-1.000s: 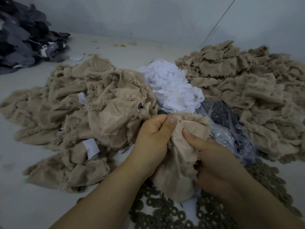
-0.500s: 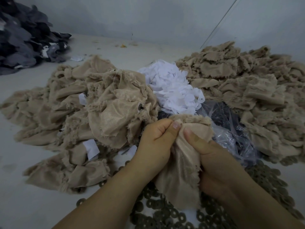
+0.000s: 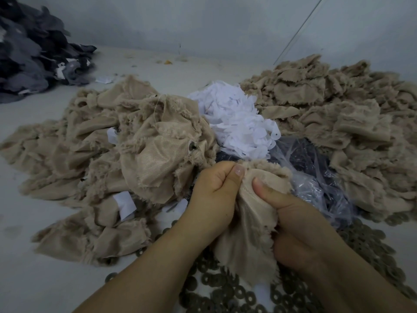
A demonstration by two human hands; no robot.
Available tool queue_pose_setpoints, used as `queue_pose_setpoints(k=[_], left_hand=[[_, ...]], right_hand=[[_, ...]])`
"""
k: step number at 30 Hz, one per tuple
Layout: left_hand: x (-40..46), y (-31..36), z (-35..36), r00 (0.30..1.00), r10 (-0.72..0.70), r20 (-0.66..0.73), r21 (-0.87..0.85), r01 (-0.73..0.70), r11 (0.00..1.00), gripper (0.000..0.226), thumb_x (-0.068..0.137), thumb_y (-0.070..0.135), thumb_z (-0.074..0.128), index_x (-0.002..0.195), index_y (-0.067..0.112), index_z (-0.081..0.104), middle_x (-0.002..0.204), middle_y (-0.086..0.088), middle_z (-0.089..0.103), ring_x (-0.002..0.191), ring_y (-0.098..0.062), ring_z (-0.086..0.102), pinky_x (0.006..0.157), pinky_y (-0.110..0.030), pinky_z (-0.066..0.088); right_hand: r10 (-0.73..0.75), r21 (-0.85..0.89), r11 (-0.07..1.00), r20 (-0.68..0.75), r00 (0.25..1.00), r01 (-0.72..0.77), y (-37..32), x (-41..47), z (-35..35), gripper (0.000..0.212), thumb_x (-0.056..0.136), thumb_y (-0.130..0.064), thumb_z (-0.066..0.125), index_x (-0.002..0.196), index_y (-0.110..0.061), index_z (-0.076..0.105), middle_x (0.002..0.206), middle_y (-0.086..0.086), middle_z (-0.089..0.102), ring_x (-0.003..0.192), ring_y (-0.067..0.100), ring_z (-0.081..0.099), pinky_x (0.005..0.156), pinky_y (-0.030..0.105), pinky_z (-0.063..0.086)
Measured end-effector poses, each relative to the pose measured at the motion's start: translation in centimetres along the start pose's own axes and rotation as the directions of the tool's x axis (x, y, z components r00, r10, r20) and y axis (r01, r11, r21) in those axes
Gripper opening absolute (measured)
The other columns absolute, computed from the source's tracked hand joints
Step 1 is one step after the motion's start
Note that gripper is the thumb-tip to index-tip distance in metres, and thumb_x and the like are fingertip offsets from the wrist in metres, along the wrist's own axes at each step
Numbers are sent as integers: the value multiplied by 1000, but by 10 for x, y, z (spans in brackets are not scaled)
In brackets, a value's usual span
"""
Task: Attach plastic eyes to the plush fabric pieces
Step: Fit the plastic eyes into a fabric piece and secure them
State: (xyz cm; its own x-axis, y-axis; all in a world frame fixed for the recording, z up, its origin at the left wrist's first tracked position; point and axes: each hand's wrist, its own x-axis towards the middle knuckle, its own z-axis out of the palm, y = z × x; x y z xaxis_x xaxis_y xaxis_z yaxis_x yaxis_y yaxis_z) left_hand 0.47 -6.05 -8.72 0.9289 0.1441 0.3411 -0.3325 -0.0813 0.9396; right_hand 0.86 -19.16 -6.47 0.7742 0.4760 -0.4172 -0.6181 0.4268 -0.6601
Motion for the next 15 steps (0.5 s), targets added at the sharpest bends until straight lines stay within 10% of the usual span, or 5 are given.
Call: queue_pose_setpoints(k=[7, 12, 15], left_hand=[[0, 2, 2, 997, 77, -27, 67, -75, 995, 37, 96, 24, 46, 61, 14, 43, 57, 11, 41, 55, -3, 38, 53, -20, 35], [0, 3, -2, 995, 85, -45, 79, -81, 994, 43, 97, 28, 45, 69, -5, 46, 60, -14, 44, 58, -17, 41, 53, -35, 38], [4, 3, -10, 995, 62, -79, 100, -54, 994, 41, 95, 29, 48, 65, 2, 43, 58, 3, 41, 55, -6, 38, 52, -19, 35]], right_hand=[[5, -10, 1000, 31, 1000, -4, -1, -2, 2, 32, 86, -24, 64, 109, -7, 76, 112, 20, 74, 100, 31, 73, 79, 41, 62], [-25, -26, 999, 42, 999, 26, -2, -2, 4, 39, 88, -24, 62, 122, -7, 69, 119, 19, 71, 110, 33, 69, 96, 45, 54], [-138, -168, 976, 15, 990, 138, -12, -6, 3, 25, 84, -22, 65, 100, -7, 76, 93, 12, 77, 80, 21, 76, 65, 31, 61]])
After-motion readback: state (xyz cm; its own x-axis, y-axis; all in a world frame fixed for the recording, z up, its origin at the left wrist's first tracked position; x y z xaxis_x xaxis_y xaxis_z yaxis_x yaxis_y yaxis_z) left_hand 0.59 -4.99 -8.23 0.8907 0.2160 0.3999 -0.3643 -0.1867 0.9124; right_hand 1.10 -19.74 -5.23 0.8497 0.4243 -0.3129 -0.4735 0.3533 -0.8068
